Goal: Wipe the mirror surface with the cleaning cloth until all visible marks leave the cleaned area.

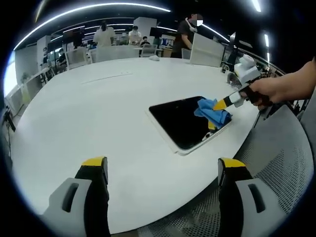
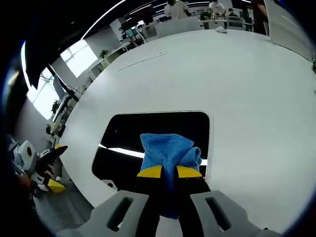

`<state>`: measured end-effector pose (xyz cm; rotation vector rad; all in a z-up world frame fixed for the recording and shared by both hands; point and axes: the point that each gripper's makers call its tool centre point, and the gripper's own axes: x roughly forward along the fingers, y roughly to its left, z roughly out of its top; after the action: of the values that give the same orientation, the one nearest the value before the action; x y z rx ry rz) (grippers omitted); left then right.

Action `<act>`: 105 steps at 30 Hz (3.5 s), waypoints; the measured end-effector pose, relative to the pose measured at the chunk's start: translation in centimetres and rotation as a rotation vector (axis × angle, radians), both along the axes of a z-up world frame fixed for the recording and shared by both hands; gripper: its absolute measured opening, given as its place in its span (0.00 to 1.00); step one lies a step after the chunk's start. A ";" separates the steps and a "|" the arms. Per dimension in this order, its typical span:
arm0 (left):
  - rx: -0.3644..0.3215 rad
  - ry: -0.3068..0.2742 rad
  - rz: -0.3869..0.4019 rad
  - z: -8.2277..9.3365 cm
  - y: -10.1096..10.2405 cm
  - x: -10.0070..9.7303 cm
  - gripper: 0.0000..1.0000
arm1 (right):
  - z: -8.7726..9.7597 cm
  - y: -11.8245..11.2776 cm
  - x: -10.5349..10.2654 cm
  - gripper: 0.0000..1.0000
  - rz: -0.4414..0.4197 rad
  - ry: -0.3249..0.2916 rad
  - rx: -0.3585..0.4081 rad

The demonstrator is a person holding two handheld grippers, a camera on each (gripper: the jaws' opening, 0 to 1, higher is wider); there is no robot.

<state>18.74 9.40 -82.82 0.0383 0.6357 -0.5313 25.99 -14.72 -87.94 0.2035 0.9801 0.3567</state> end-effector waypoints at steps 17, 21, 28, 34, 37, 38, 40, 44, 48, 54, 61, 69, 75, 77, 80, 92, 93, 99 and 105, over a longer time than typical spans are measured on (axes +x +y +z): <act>-0.001 0.000 0.009 0.1 0.1 0.0 0.92 | 0.0 0.5 -2.8 0.04 0.007 0.024 0.024; -0.002 -0.001 0.009 0.1 0.1 0.0 0.92 | 0.0 0.6 -3.4 0.04 0.003 0.033 0.032; -0.002 -0.003 0.010 0.0 0.2 0.0 0.92 | 0.0 0.7 -4.2 0.03 0.005 0.040 0.034; -0.003 -0.006 0.012 -0.2 0.4 0.2 0.92 | 0.0 0.7 -4.5 0.03 0.005 0.035 0.032; -0.004 -0.008 0.014 -0.2 0.5 0.3 0.92 | 0.0 0.7 -4.4 0.03 0.010 0.038 0.031; -0.004 -0.009 0.015 -0.2 0.5 0.3 0.92 | 0.0 0.7 -4.4 0.03 0.010 0.039 0.031; -0.005 -0.009 0.018 -0.2 0.5 0.3 0.92 | 0.0 0.7 -4.4 0.03 0.009 0.045 0.033; -0.005 -0.011 0.018 0.0 0.4 0.2 0.92 | 0.1 0.5 -4.4 0.03 0.005 0.049 0.035; -0.005 -0.009 0.019 0.0 0.4 0.2 0.92 | 0.1 0.4 -4.4 0.03 0.003 0.047 0.038; -0.005 -0.009 0.016 0.0 0.4 0.2 0.92 | 0.0 0.1 -4.3 0.03 -0.004 0.049 0.039; -0.007 -0.008 0.016 0.0 0.4 0.2 0.92 | 0.0 -0.9 -4.3 0.03 -0.020 0.051 0.038; -0.008 -0.006 0.014 0.1 0.2 0.1 0.92 | 0.0 -1.5 -4.2 0.04 -0.032 0.055 0.035; -0.008 -0.003 0.009 -0.1 0.3 0.1 0.92 | 0.0 -1.7 -4.2 0.03 -0.035 0.060 0.024; -0.006 -0.001 0.007 -0.2 0.2 0.1 0.92 | 0.0 -2.0 -4.2 0.03 -0.040 0.065 0.020; -0.006 0.000 0.004 -0.2 0.2 0.1 0.92 | 0.0 -2.2 -4.3 0.03 -0.039 0.067 0.013; -0.006 0.005 -0.001 -0.5 0.3 0.1 0.92 | -0.1 -2.3 -4.0 0.03 -0.044 0.066 0.017; -0.006 0.005 -0.001 -0.5 0.3 0.1 0.92 | -0.1 -2.3 -4.0 0.03 -0.044 0.067 0.017; -0.008 0.006 -0.001 -0.5 0.2 0.1 0.92 | 0.0 -2.4 -3.2 0.03 -0.049 0.065 0.018; -0.009 0.006 0.002 -0.5 0.3 0.1 0.92 | -0.1 -2.6 -1.9 0.03 -0.054 0.057 0.011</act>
<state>18.86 9.69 -83.32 0.0280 0.6393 -0.5323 24.12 -17.37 -88.00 0.2514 1.0269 0.3083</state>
